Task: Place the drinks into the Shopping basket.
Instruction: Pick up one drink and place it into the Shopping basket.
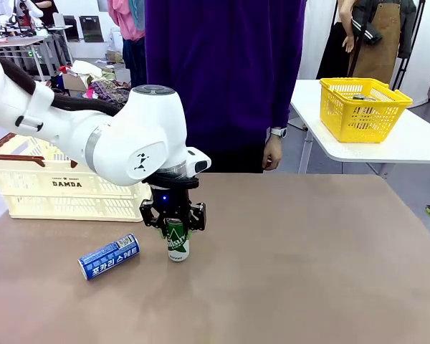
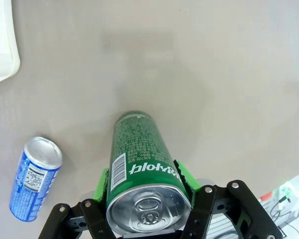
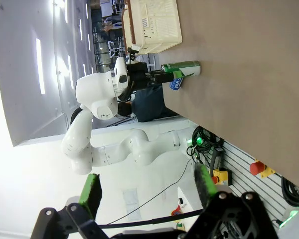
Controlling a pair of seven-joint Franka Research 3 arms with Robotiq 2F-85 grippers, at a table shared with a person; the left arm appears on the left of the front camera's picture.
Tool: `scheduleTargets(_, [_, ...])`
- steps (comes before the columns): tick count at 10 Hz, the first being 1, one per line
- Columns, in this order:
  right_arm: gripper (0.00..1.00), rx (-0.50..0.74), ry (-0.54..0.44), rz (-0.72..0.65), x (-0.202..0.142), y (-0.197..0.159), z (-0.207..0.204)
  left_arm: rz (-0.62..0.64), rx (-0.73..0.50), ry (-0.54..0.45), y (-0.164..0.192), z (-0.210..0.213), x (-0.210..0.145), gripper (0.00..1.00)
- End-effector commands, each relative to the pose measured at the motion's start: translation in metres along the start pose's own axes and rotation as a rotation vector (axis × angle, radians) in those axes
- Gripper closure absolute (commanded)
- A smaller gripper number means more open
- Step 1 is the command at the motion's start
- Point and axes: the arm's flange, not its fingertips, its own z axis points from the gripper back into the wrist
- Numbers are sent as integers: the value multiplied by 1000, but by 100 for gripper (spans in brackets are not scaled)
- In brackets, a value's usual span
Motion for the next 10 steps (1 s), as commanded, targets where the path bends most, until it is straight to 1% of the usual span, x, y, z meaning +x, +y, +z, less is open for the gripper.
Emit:
scheduleTargets(1, [0, 15, -6, -13, -1, 4, 0, -7, 56, -83, -4, 30, -9, 100])
scheduleTargets(2, [0, 15, -6, -13, -1, 4, 0, -25, 69, -136, -10, 59, -20, 100])
scheduleTargets(3, [0, 15, -6, -13, -1, 4, 0, 19, 102, -128, -15, 94, -37, 100])
scheduleTargets(4, [0, 15, -6, -13, -1, 4, 0, -4, 81, -160, -21, 130, -61, 100])
scheduleTargets(5, [0, 15, -6, -13, -1, 4, 0, -17, 82, -218, -25, 160, -84, 100])
scheduleTargets(6, [0, 15, -6, -13, -1, 4, 0, -66, 77, -252, -27, 179, -104, 100])
scheduleTargets(7, [0, 15, -6, -13, -1, 4, 0, -50, 60, -291, -24, 185, -115, 100])
scheduleTargets(9, [0, 15, -6, -13, -1, 4, 0, -36, 36, -334, -34, 174, -125, 100])
scheduleTargets(10, [0, 15, -6, -13, -1, 4, 0, -62, 69, -297, -34, 198, -124, 100])
